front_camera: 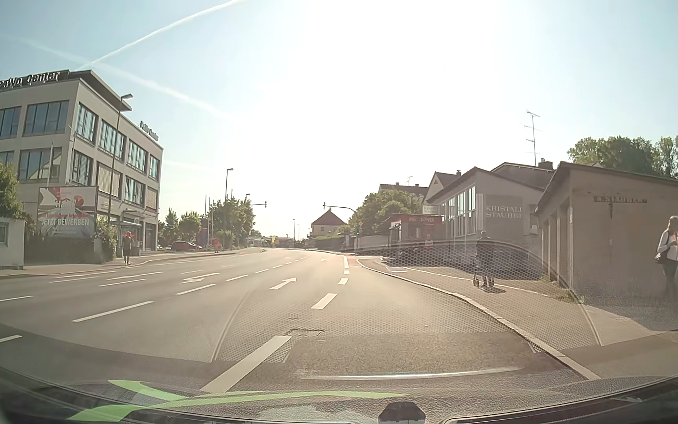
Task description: Follow the waypoints while adhering to traffic rules and regulations
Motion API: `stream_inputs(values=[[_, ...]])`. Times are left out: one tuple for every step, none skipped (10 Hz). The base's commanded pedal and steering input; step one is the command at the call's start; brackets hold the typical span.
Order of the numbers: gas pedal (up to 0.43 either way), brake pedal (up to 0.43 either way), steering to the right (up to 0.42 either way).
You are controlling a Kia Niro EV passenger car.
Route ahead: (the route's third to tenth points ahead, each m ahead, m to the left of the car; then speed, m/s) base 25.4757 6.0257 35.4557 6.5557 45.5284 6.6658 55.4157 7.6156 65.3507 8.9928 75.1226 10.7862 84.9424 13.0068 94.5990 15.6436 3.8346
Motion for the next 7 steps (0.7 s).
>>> stream_inputs(values=[[0.240,0.000,-0.029],[0.240,0.000,-0.026],[0.240,0.000,-0.026],[0.248,0.000,-0.030],[0.248,0.000,-0.031],[0.248,0.000,-0.031],[0.248,0.000,-0.032]])
